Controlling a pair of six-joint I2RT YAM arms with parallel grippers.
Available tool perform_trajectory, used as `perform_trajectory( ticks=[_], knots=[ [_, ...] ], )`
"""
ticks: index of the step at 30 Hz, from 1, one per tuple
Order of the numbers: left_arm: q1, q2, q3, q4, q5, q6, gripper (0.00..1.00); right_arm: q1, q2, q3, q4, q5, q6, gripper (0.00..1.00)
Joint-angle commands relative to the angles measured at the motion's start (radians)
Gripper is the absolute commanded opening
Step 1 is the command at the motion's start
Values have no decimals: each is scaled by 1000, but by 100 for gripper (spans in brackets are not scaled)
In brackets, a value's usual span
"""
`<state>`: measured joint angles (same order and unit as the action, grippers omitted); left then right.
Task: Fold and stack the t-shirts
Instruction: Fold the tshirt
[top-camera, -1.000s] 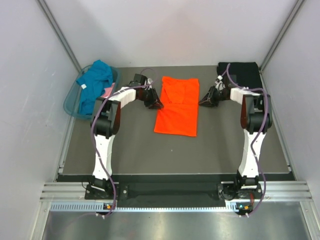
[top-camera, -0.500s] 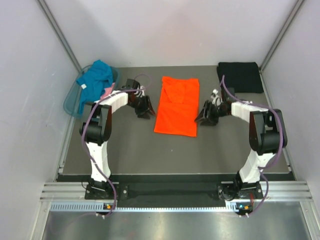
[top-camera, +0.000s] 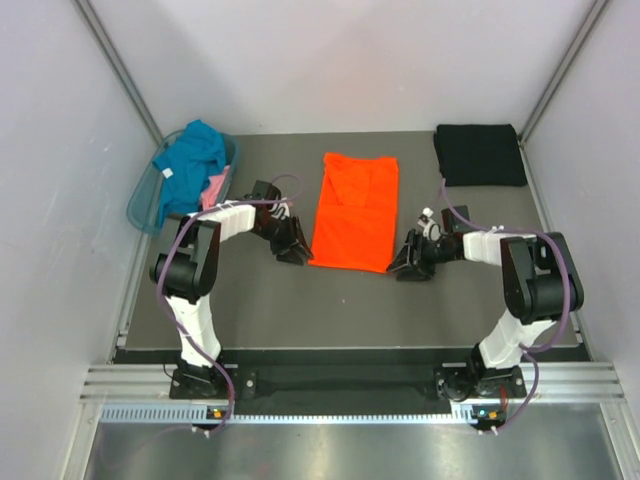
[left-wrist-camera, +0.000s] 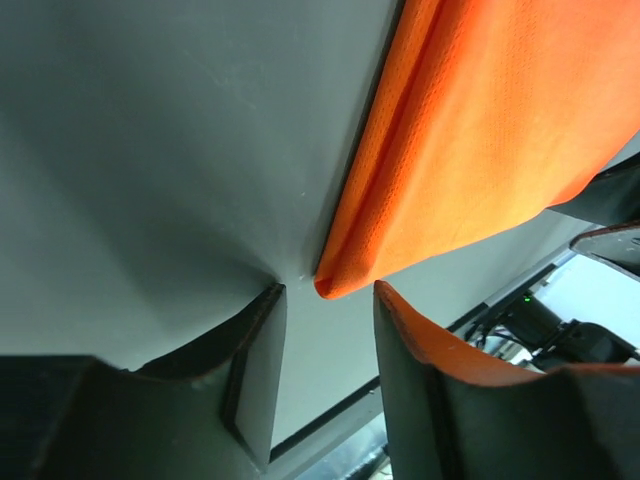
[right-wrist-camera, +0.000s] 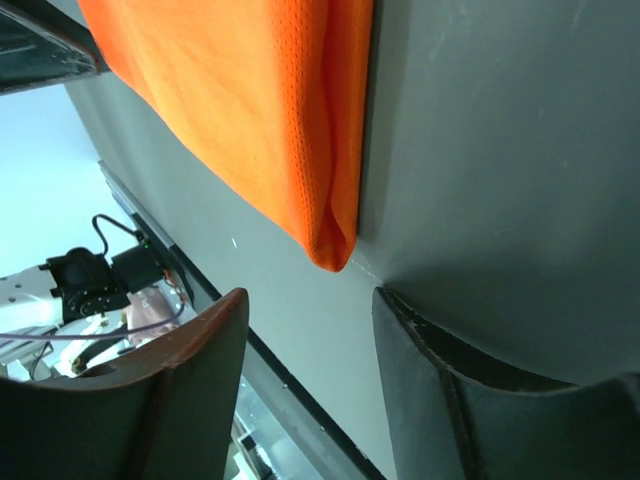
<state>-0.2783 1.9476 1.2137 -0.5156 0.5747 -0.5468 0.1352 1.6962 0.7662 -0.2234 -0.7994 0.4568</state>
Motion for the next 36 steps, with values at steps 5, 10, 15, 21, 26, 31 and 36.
perform_trajectory(
  ticks=[5,10,15,21,26,31,36],
  knots=[
    [-9,-13,-55,16,-65,-35,42,7,39,-1,72,78,-20,50],
    [-12,-3,-59,8,-73,-35,41,6,71,31,53,88,-32,44],
    [-33,17,-51,37,-56,-48,31,6,82,51,29,101,-50,39],
    [-42,17,-68,63,-55,-70,17,9,109,77,26,94,-50,27],
    [-44,2,-92,62,-70,-74,0,32,111,74,12,71,-66,5],
    [-56,-67,-163,29,-87,-71,0,53,47,6,6,74,-60,0],
    [-97,-199,-288,14,-111,-88,0,55,-78,-152,-2,66,-72,0]
  ],
)
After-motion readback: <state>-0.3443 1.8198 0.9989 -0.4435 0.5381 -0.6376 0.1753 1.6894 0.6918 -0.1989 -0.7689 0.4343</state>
